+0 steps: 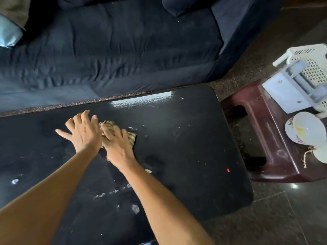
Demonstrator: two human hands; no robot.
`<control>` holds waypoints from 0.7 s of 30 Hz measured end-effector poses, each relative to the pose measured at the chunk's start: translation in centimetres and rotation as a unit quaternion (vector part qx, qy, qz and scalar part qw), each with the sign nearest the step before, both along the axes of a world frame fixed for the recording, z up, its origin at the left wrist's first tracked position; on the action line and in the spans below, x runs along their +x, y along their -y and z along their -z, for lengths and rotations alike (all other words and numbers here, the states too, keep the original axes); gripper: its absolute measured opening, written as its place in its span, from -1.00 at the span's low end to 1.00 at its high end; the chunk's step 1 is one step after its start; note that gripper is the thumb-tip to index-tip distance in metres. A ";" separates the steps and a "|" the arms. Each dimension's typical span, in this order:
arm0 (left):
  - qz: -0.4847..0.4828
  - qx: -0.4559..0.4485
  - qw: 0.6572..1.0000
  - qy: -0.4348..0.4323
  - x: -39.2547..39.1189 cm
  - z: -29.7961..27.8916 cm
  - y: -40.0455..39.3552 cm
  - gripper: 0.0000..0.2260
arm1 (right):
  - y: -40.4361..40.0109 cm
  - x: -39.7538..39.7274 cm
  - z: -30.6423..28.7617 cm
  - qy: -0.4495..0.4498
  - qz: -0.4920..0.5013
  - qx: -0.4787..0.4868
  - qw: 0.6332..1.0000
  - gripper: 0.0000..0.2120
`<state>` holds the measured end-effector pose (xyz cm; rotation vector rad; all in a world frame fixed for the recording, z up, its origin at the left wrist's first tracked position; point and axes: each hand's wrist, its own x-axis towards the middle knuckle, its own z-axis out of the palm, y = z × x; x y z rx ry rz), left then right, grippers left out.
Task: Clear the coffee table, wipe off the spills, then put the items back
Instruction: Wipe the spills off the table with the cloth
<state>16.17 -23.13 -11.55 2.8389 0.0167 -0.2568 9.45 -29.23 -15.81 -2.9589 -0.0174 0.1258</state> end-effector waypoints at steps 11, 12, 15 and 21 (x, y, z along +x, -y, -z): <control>0.008 -0.039 0.999 -0.017 -1.6 0.9 4.1 -0.62 | 25.5 -12.0 0.4 0.054 0.371 -0.037 0.926 -0.41; 0.015 -0.044 0.999 -0.016 -1.8 1.0 4.5 -0.63 | 26.6 -12.5 0.2 0.048 0.429 -0.029 0.901 -0.40; 0.045 -0.044 0.998 -0.012 -2.4 1.3 4.2 -0.64 | 26.1 -11.0 0.1 0.039 0.550 0.010 0.834 -0.39; 0.024 -0.035 0.999 -0.005 -1.1 0.5 -0.7 -0.63 | 10.7 -7.0 0.8 0.114 0.462 0.046 0.878 -0.45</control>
